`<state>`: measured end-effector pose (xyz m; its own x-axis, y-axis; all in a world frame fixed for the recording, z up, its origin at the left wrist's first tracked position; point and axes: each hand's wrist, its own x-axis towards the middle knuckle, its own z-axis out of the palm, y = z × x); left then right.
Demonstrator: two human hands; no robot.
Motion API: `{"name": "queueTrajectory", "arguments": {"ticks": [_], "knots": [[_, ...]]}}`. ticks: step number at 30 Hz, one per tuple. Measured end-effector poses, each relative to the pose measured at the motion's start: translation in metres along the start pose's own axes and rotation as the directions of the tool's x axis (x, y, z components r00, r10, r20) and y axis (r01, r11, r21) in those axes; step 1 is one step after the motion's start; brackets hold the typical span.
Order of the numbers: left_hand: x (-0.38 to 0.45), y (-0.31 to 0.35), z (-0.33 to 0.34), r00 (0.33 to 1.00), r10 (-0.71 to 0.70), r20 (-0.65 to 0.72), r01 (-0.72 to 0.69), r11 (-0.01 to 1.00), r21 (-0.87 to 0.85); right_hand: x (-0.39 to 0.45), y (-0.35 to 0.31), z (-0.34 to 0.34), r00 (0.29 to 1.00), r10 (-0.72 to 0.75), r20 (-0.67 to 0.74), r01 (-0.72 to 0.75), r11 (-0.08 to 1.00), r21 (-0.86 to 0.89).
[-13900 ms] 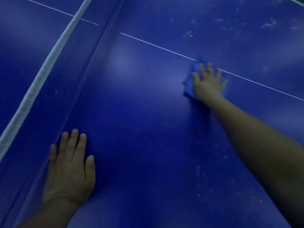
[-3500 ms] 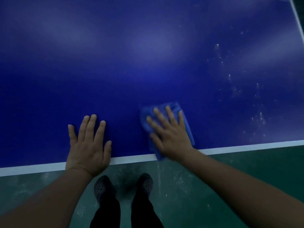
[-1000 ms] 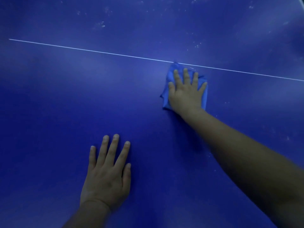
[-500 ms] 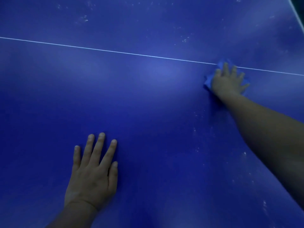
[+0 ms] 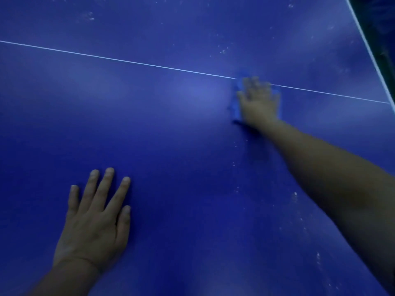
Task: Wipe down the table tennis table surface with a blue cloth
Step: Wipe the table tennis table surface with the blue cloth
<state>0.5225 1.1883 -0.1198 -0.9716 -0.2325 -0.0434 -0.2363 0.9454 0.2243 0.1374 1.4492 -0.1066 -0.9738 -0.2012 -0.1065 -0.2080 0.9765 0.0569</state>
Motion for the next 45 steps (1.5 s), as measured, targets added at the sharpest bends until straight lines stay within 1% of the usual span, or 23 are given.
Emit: {"name": "queueTrajectory", "arguments": {"ticks": [2, 4, 8, 11, 13, 17, 19, 21, 23, 24, 26, 27, 28, 31, 32, 35, 37, 38, 40, 41, 42, 43, 45], "knots": [[0.000, 0.001, 0.000, 1.000, 0.001, 0.005, -0.001, 1.000, -0.001, 0.015, 0.055, -0.007, 0.923, 0.380, 0.061, -0.385, 0.914, 0.130], [-0.002, 0.000, 0.000, 1.000, 0.002, 0.021, -0.003, 1.000, 0.017, 0.007, 0.053, -0.013, 0.863, 0.494, 0.107, -0.506, 0.842, 0.189], [-0.002, -0.002, 0.001, 0.999, -0.002, 0.036, 0.002, 1.000, 0.007, -0.046, -0.047, -0.001, 0.994, 0.108, 0.005, -0.107, 0.982, 0.157], [-0.002, -0.003, 0.001, 0.999, -0.011, 0.043, 0.011, 1.000, 0.005, -0.095, -0.097, 0.010, 0.934, -0.356, 0.013, 0.354, 0.932, 0.077], [-0.002, -0.003, 0.000, 0.999, -0.009, 0.042, 0.009, 1.000, 0.007, -0.068, -0.069, 0.004, 0.942, -0.336, 0.001, 0.336, 0.941, 0.050], [-0.002, -0.003, 0.001, 1.000, 0.001, 0.031, -0.001, 1.000, 0.008, 0.001, 0.029, -0.009, 0.994, 0.103, 0.047, -0.108, 0.985, 0.131], [-0.002, -0.003, 0.001, 0.999, -0.001, 0.035, 0.001, 1.000, 0.009, -0.008, 0.034, -0.003, 0.998, 0.060, 0.031, -0.064, 0.989, 0.131], [-0.002, -0.005, 0.001, 0.999, -0.013, 0.036, 0.013, 1.000, 0.001, -0.051, 0.017, 0.008, 0.978, -0.206, -0.044, 0.209, 0.975, 0.077], [-0.001, -0.003, 0.002, 0.999, -0.012, 0.029, 0.013, 1.000, -0.017, -0.123, 0.005, 0.015, 0.801, -0.595, -0.072, 0.597, 0.803, 0.005], [-0.001, -0.003, 0.002, 1.000, -0.011, 0.024, 0.011, 1.000, -0.024, -0.162, 0.006, 0.020, 0.619, -0.784, -0.044, 0.784, 0.620, -0.027], [0.001, -0.003, 0.002, 1.000, -0.007, 0.013, 0.007, 0.999, -0.031, -0.190, 0.023, 0.019, 0.300, -0.952, 0.055, 0.954, 0.299, -0.031], [0.001, -0.002, 0.001, 1.000, -0.004, 0.009, 0.004, 1.000, -0.030, -0.174, 0.028, 0.015, 0.256, -0.964, 0.078, 0.967, 0.254, -0.039], [0.001, -0.002, 0.001, 1.000, -0.002, 0.006, 0.002, 1.000, -0.025, -0.148, 0.030, 0.015, 0.315, -0.946, 0.071, 0.946, 0.308, -0.096], [0.000, -0.001, 0.001, 1.000, -0.005, -0.003, 0.005, 1.000, -0.026, -0.051, 0.015, 0.006, 0.808, -0.586, -0.060, 0.584, 0.810, -0.053], [0.001, -0.002, 0.001, 1.000, -0.007, -0.003, 0.007, 1.000, -0.027, -0.028, 0.005, -0.001, 0.909, -0.416, -0.035, 0.417, 0.909, 0.021], [0.001, -0.004, 0.001, 1.000, -0.008, 0.006, 0.008, 1.000, -0.029, -0.018, -0.040, -0.011, 0.972, -0.234, 0.016, 0.230, 0.966, 0.121], [0.000, -0.004, 0.001, 1.000, -0.014, 0.007, 0.014, 0.999, -0.034, -0.058, -0.069, -0.001, 0.885, -0.464, -0.042, 0.466, 0.882, 0.079], [0.001, -0.003, 0.001, 1.000, -0.015, 0.006, 0.015, 0.999, -0.040, -0.094, -0.074, 0.004, 0.769, -0.635, -0.081, 0.639, 0.767, 0.050], [0.002, -0.003, 0.001, 1.000, -0.018, 0.000, 0.018, 0.998, -0.052, -0.179, -0.059, 0.017, 0.401, -0.913, -0.071, 0.914, 0.404, -0.033], [0.002, -0.004, 0.000, 1.000, -0.018, -0.002, 0.018, 0.998, -0.052, -0.206, -0.039, 0.019, 0.249, -0.968, -0.008, 0.968, 0.249, -0.035], [0.002, -0.004, 0.000, 1.000, -0.015, -0.001, 0.015, 0.999, -0.048, -0.213, -0.017, 0.019, 0.168, -0.985, 0.037, 0.986, 0.167, -0.021], [0.001, -0.004, 0.000, 1.000, -0.013, -0.001, 0.013, 0.999, -0.043, -0.202, -0.001, 0.015, 0.160, -0.987, 0.032, 0.987, 0.159, -0.021], [0.000, -0.004, 0.000, 1.000, -0.012, -0.008, 0.011, 0.999, -0.038, -0.143, 0.019, 0.017, 0.365, -0.931, -0.013, 0.926, 0.365, -0.099]]}}
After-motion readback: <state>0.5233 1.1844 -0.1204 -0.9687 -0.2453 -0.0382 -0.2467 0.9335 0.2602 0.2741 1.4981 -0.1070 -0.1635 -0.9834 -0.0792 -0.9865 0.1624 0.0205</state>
